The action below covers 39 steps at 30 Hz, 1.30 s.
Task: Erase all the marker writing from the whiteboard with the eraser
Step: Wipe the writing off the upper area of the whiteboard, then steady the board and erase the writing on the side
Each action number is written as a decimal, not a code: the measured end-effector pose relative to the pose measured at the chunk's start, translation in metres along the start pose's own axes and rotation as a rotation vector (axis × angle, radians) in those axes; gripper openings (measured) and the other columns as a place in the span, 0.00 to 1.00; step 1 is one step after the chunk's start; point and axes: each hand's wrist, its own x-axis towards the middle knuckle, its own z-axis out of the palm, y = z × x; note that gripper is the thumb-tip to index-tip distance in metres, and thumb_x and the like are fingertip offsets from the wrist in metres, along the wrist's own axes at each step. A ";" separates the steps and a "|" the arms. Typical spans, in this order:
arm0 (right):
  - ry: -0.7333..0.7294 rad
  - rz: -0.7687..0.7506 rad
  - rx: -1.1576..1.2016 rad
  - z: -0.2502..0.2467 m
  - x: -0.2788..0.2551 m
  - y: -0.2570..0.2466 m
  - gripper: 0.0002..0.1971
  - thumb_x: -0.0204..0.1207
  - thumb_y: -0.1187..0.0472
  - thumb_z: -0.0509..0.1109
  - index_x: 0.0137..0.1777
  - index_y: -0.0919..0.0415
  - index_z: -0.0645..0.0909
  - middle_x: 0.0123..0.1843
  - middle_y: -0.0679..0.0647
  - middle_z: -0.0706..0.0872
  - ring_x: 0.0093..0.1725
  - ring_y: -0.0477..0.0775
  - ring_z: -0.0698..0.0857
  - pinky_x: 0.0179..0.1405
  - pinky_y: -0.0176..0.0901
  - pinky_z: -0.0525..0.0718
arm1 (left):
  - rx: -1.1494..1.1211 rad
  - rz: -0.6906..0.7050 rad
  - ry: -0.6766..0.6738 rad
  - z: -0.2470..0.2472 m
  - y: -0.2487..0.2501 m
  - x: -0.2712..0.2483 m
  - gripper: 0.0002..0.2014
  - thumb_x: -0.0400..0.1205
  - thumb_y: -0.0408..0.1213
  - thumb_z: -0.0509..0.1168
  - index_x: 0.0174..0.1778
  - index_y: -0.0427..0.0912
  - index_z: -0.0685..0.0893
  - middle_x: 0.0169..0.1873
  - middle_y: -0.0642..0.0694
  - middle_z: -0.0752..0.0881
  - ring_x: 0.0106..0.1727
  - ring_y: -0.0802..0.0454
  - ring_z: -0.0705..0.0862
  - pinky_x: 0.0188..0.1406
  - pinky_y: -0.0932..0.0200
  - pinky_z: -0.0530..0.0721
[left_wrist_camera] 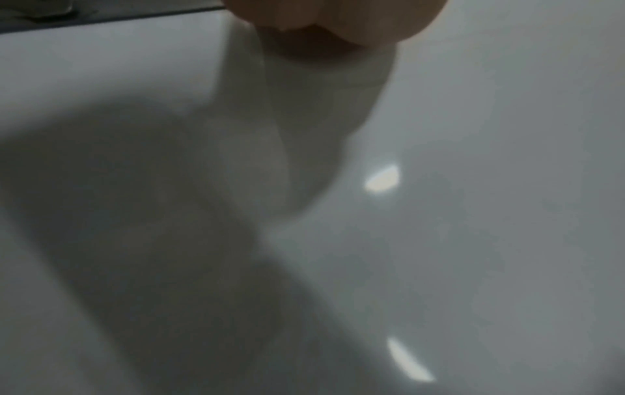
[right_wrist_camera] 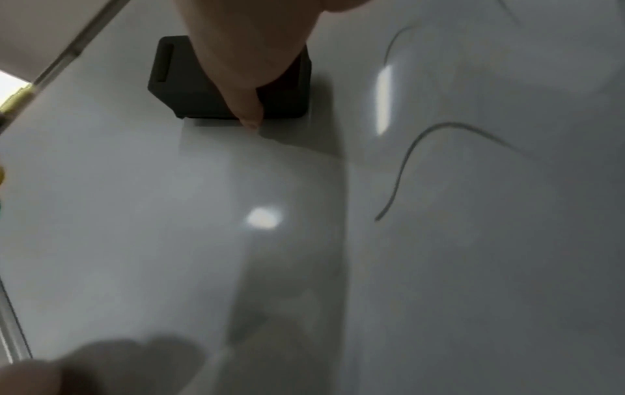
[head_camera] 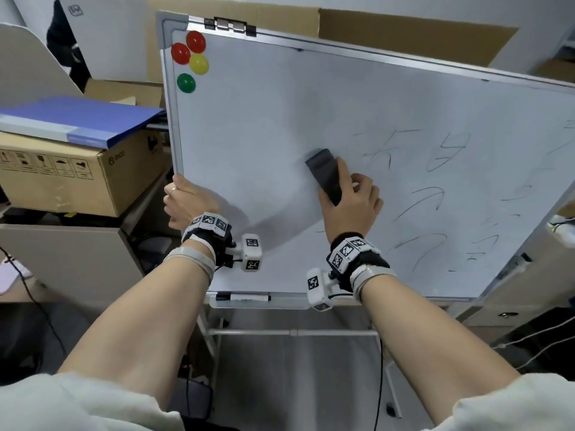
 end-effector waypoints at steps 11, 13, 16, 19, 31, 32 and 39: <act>0.131 -0.062 0.161 -0.030 0.060 0.010 0.32 0.71 0.43 0.76 0.77 0.45 0.77 0.55 0.55 0.81 0.52 0.60 0.79 0.53 0.53 0.75 | -0.097 0.916 -0.073 -0.026 0.126 -0.080 0.35 0.82 0.38 0.58 0.86 0.39 0.57 0.87 0.41 0.55 0.88 0.40 0.50 0.86 0.43 0.41; 0.119 -0.054 0.185 -0.036 0.068 0.021 0.33 0.71 0.43 0.76 0.78 0.45 0.76 0.57 0.55 0.80 0.54 0.59 0.79 0.54 0.53 0.75 | -0.010 1.094 -0.072 -0.027 0.151 -0.094 0.33 0.82 0.40 0.56 0.86 0.44 0.59 0.87 0.44 0.55 0.88 0.40 0.50 0.86 0.42 0.41; 0.073 -0.031 0.241 -0.045 0.079 0.037 0.35 0.71 0.41 0.76 0.78 0.48 0.73 0.60 0.54 0.81 0.58 0.59 0.79 0.55 0.54 0.75 | 0.075 1.277 -0.098 -0.020 0.183 -0.117 0.30 0.85 0.42 0.53 0.86 0.47 0.61 0.86 0.48 0.59 0.88 0.42 0.52 0.87 0.38 0.45; 0.047 0.001 0.304 -0.050 0.092 0.052 0.36 0.71 0.42 0.77 0.76 0.52 0.71 0.63 0.55 0.82 0.60 0.60 0.79 0.55 0.54 0.75 | 0.140 1.320 -0.144 -0.005 0.200 -0.129 0.28 0.84 0.42 0.53 0.83 0.45 0.67 0.82 0.47 0.68 0.87 0.41 0.58 0.86 0.36 0.48; 0.033 -0.216 0.243 -0.034 0.079 0.015 0.29 0.69 0.46 0.81 0.69 0.50 0.80 0.57 0.54 0.82 0.56 0.61 0.79 0.51 0.56 0.79 | -0.032 1.382 -0.137 0.000 0.199 -0.115 0.26 0.76 0.30 0.57 0.72 0.42 0.79 0.69 0.45 0.79 0.76 0.41 0.72 0.85 0.41 0.56; 0.031 -0.222 0.240 -0.031 0.075 0.005 0.28 0.66 0.48 0.82 0.66 0.50 0.81 0.56 0.54 0.82 0.56 0.61 0.79 0.50 0.56 0.79 | -0.026 1.370 -0.154 -0.002 0.201 -0.114 0.25 0.77 0.33 0.56 0.72 0.42 0.79 0.70 0.45 0.79 0.77 0.42 0.71 0.85 0.41 0.56; 0.043 -0.159 0.186 -0.036 0.073 0.016 0.28 0.67 0.49 0.81 0.68 0.49 0.79 0.58 0.55 0.80 0.56 0.61 0.77 0.53 0.55 0.76 | -0.048 1.353 -0.137 -0.001 0.198 -0.117 0.23 0.78 0.40 0.54 0.69 0.43 0.79 0.68 0.46 0.78 0.76 0.41 0.71 0.85 0.41 0.55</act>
